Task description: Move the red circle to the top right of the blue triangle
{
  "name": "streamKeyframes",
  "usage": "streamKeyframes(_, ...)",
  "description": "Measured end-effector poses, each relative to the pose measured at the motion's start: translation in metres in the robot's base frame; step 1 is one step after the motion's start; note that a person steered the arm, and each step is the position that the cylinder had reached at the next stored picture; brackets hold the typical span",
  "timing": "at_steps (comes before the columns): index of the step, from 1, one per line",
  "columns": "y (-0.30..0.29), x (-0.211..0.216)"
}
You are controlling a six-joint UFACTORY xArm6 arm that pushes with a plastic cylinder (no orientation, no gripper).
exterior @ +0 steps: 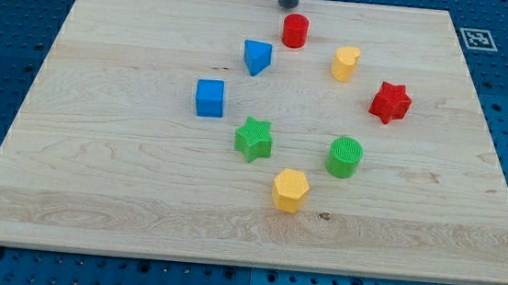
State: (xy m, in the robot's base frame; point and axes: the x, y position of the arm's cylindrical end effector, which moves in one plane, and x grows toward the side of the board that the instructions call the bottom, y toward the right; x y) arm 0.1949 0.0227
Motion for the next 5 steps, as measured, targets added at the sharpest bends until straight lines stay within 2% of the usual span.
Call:
streamKeyframes(2, -0.009, -0.003)
streamKeyframes(5, 0.046, 0.041)
